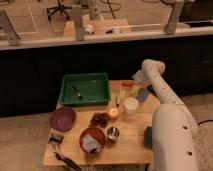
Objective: Place pepper in metal cup
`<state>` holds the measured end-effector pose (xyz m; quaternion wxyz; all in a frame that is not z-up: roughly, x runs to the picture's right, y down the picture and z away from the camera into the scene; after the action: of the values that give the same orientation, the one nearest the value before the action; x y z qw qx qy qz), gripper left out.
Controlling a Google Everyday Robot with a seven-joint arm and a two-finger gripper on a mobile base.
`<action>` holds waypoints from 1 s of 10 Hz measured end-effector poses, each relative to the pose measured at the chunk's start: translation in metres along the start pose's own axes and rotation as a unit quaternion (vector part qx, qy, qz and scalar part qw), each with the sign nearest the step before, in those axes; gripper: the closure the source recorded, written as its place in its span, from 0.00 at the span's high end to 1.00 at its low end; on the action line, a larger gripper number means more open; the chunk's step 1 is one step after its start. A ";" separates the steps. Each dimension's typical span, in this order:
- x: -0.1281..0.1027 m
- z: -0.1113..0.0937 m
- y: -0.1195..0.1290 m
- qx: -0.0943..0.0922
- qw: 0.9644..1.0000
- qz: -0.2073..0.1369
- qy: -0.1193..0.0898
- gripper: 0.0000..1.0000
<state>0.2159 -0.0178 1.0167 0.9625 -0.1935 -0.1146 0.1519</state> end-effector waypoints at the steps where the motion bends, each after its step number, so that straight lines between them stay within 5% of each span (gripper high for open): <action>1: 0.001 0.001 0.001 0.002 1.000 0.002 0.001 0.80; 4: 0.001 0.004 0.001 0.006 1.000 0.006 0.002 0.80; 8: 0.003 0.008 0.003 0.002 1.000 0.012 0.002 0.46; 10: 0.004 0.010 0.004 -0.001 1.000 0.013 0.002 0.44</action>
<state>0.2158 -0.0094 1.0250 0.9606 -0.1958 -0.1105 0.1636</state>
